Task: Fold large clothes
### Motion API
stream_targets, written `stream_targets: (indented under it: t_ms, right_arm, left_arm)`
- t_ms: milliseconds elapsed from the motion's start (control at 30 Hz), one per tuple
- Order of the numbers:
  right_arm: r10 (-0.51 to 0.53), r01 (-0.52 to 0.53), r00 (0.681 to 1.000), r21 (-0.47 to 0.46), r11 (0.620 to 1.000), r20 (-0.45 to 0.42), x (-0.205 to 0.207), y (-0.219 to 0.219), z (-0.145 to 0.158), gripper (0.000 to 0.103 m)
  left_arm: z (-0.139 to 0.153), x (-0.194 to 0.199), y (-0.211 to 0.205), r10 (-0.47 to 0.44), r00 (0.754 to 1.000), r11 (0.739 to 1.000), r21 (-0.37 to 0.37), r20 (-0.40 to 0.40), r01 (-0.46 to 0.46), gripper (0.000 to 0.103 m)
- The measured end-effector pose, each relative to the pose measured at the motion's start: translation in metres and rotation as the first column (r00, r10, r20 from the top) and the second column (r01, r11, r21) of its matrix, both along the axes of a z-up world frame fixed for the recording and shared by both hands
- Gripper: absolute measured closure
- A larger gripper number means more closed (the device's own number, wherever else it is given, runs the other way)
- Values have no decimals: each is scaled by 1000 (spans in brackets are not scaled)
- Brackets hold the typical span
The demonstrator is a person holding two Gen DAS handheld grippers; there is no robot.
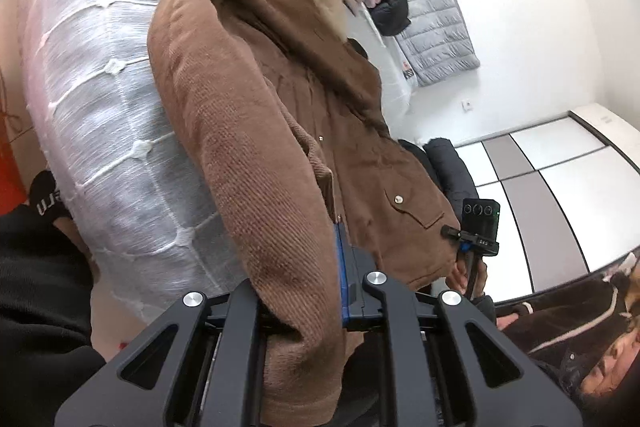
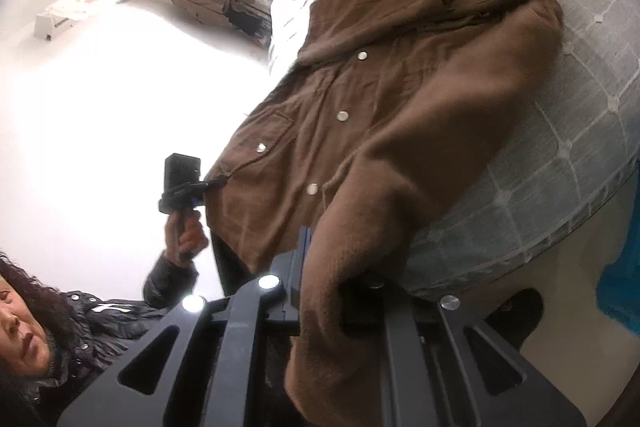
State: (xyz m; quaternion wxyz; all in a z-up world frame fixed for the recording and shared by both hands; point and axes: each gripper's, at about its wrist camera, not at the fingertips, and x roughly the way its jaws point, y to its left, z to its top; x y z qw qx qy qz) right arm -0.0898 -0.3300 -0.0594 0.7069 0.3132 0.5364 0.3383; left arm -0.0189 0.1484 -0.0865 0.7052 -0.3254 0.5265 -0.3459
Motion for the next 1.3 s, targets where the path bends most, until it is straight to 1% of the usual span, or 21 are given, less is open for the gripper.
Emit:
stream_targets:
  t_ms: [167,200,233,267,333,367,400,467,633,667,733,800,833,867,900,933,967,1000,1100,1200,1300]
  right_arm:
    - [-59,64,992,33,997,-114,-13,-23,-39,91]
    - [-61,70,987,57,996,-148,-16,-26,-53,88]
    - [-69,81,985,70,994,-156,-17,-27,-53,87]
    - [-82,99,984,99,990,-159,-19,-30,-58,82]
    - [-85,114,983,175,978,-163,-20,-31,-61,56]
    - [-93,123,983,193,973,-158,-21,-30,-62,27]
    - [-97,130,983,214,968,-158,-23,-27,-63,14]
    - [-73,107,985,229,968,-153,-21,-19,-60,14]
    - [-100,124,985,169,978,-142,-15,-11,-61,14]
    - [-113,134,984,158,978,-137,-16,-11,-61,14]
    - [-139,159,982,157,975,-130,-19,-13,-61,15]
    - [-172,186,980,152,971,-101,-25,-16,-58,16]
    - [-202,211,976,130,969,-78,-29,-15,-56,22]
    - [-219,225,973,94,970,-71,-30,-15,-55,58]
    - [-252,255,966,42,966,-60,-33,-14,-53,81]
    - [-270,272,962,32,962,-43,-36,-12,-51,81]
    - [-278,279,960,19,960,-33,-37,-9,-49,85]
    - [-292,292,956,-2,956,-17,-39,-6,-45,87]
    - [-319,319,948,6,948,4,-42,-2,-37,91]
    - [-347,344,937,83,935,37,-40,1,-24,94]
    - [-368,354,928,161,921,66,-36,2,-17,94]
  left_arm:
    - [-28,3,10,0,999,1000,-12,-54,-1,93]
    - [-34,3,12,2,998,1000,-17,-66,-4,93]
    - [-39,0,13,3,997,1000,-17,-73,-4,93]
    - [-44,-1,15,2,997,1000,-13,-80,-4,93]
    - [-53,-3,18,6,995,1000,-1,-95,-7,93]
    - [-58,-4,20,5,994,1000,-5,-107,-6,93]
    - [-63,-4,22,10,993,1000,-7,-117,-11,93]
    - [-68,-5,22,17,991,1000,-13,-130,-19,92]
    - [-67,-6,18,11,992,1000,11,-123,-10,91]
    - [-67,-6,18,12,992,1000,18,-127,-9,90]
    - [-69,-5,18,10,990,999,32,-141,-6,85]
    - [-73,-4,17,12,986,999,32,-165,-7,66]
    - [-75,-4,17,13,984,999,38,-175,-7,65]
    - [-77,-5,17,13,984,999,42,-178,-6,65]
    - [-76,-5,16,18,985,999,47,-171,-10,65]
    - [-75,-5,15,27,987,998,58,-160,-18,68]
    - [-72,-6,14,30,989,997,68,-142,-21,81]
    - [-70,-7,14,36,991,997,68,-130,-27,89]
    - [-65,-9,14,52,993,996,75,-106,-44,92]
    - [-57,-10,15,73,993,997,36,-89,-70,93]
    - [-30,-10,14,84,996,996,-28,-38,-85,94]
